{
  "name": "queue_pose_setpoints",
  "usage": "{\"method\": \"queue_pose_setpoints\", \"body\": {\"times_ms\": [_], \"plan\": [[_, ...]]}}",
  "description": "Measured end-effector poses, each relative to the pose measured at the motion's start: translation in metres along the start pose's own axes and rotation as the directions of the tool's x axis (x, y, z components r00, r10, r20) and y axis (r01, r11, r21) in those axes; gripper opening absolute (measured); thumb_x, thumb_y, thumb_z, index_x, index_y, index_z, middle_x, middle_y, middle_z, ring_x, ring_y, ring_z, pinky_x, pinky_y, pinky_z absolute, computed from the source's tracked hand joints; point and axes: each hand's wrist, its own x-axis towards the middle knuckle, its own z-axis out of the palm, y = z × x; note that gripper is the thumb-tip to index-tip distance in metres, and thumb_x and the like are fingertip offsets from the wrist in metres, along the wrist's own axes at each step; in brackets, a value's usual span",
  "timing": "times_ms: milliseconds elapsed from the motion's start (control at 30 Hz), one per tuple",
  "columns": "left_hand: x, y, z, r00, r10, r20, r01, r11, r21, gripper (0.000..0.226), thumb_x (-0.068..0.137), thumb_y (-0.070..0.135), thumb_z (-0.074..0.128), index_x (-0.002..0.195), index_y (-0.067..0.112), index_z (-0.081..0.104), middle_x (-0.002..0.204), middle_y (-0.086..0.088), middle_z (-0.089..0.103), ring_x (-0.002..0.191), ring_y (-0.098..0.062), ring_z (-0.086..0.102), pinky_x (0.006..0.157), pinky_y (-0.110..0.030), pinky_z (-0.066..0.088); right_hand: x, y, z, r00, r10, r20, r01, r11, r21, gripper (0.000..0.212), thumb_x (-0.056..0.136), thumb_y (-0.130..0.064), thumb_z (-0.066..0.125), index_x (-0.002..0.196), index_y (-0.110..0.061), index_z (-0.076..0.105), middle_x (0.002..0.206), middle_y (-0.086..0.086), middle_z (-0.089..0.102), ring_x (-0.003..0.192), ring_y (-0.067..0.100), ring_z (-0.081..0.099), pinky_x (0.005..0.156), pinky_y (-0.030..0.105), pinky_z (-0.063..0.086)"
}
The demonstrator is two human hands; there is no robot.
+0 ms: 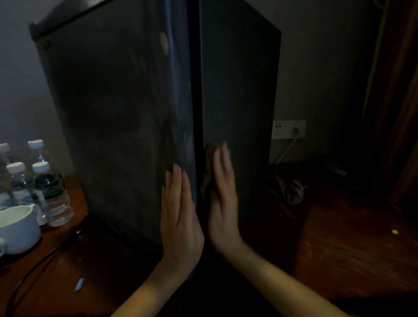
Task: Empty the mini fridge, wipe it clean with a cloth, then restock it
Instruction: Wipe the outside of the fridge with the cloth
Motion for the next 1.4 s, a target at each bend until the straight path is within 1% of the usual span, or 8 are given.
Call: {"method": "queue_pose_setpoints", "body": {"times_ms": [100,200,300,500,700,1033,1200,1400], "plan": [[0.0,0.002,0.0,1.0,-0.006,0.006,0.006,1.0,-0.002,0.054,0.105,0.015,0.023,0.155,0.02,0.001,0.162,0.009,-0.001,0.149,-0.015,0.007,0.121,-0.033,0.012,-0.04,0.025,-0.014,0.99,-0.049,0.135,0.054,0.998,-0.033,0.052,0.101,-0.007,0.029,0.152,-0.012,0.019,0.163,0.002,0.009,0.15,0.026,0.008,0.121,0.046,0.01],[0.001,0.002,-0.001,1.0,-0.002,-0.003,0.002,1.0,0.006,0.061,0.101,0.007,0.029,0.155,0.018,0.003,0.162,0.007,0.001,0.149,-0.018,0.008,0.121,-0.034,0.013,-0.002,0.05,-0.026,0.979,0.192,-0.072,-0.195,0.98,-0.029,0.061,0.095,0.007,0.03,0.153,-0.01,0.02,0.162,0.003,0.012,0.149,0.012,0.01,0.12,0.043,0.011],[0.001,0.002,-0.001,1.0,0.004,0.002,-0.004,1.0,0.016,0.063,0.099,0.004,0.032,0.155,0.016,0.004,0.162,0.005,0.001,0.149,-0.019,0.008,0.121,-0.036,0.014,0.07,0.032,-0.026,0.928,0.29,-0.233,-0.292,0.956,0.028,0.055,0.098,-0.003,0.03,0.152,-0.011,0.021,0.161,0.004,0.014,0.147,0.006,0.011,0.12,0.034,0.011],[0.003,-0.008,-0.011,0.996,0.072,0.059,-0.067,0.995,-0.073,0.054,0.105,0.019,0.025,0.155,0.017,0.006,0.162,0.006,0.004,0.149,-0.016,0.01,0.121,-0.03,0.012,0.059,-0.026,-0.006,0.984,-0.175,0.034,0.177,0.982,-0.059,0.05,0.097,0.003,0.037,0.147,-0.004,0.03,0.158,0.008,0.019,0.149,0.026,0.011,0.121,0.046,0.011],[0.047,-0.023,-0.02,0.958,0.264,0.115,-0.26,0.964,-0.047,0.056,0.103,0.022,0.025,0.155,0.014,0.007,0.162,0.004,0.002,0.149,-0.02,0.008,0.121,-0.036,0.009,-0.01,0.018,-0.02,0.959,-0.207,0.191,0.24,0.956,-0.168,0.074,0.094,0.002,0.048,0.154,-0.026,0.016,0.162,0.004,0.01,0.148,0.032,0.012,0.12,0.043,0.017],[0.052,-0.007,-0.004,0.948,0.299,0.112,-0.305,0.951,0.044,0.057,0.1,0.019,0.027,0.154,0.012,0.011,0.162,0.001,0.005,0.149,-0.029,0.002,0.12,-0.044,0.005,0.009,0.03,-0.044,0.998,0.023,0.064,-0.026,0.999,0.044,0.056,0.098,0.001,0.046,0.15,-0.009,0.026,0.161,0.001,0.017,0.149,0.019,0.015,0.121,0.038,0.016],[0.053,0.024,0.033,0.956,0.275,0.104,-0.282,0.957,0.063,0.06,0.097,0.014,0.025,0.154,0.013,0.007,0.162,0.004,0.002,0.15,-0.023,0.002,0.121,-0.04,0.002,0.011,0.046,-0.071,0.986,0.161,0.04,-0.165,0.981,0.099,0.054,0.102,-0.005,0.04,0.151,-0.022,0.025,0.16,-0.011,0.017,0.147,0.006,0.015,0.119,0.025,0.017],[0.058,0.062,0.092,0.954,0.239,0.182,-0.263,0.956,0.126,0.077,0.084,0.01,0.034,0.154,0.013,0.001,0.162,0.003,-0.003,0.15,-0.021,0.002,0.121,-0.037,0.0,-0.002,0.077,-0.118,0.902,0.432,-0.012,-0.421,0.886,0.194,0.049,0.102,-0.01,0.04,0.146,-0.033,0.036,0.151,-0.023,0.035,0.141,-0.002,0.028,0.12,0.039,0.022]]}}
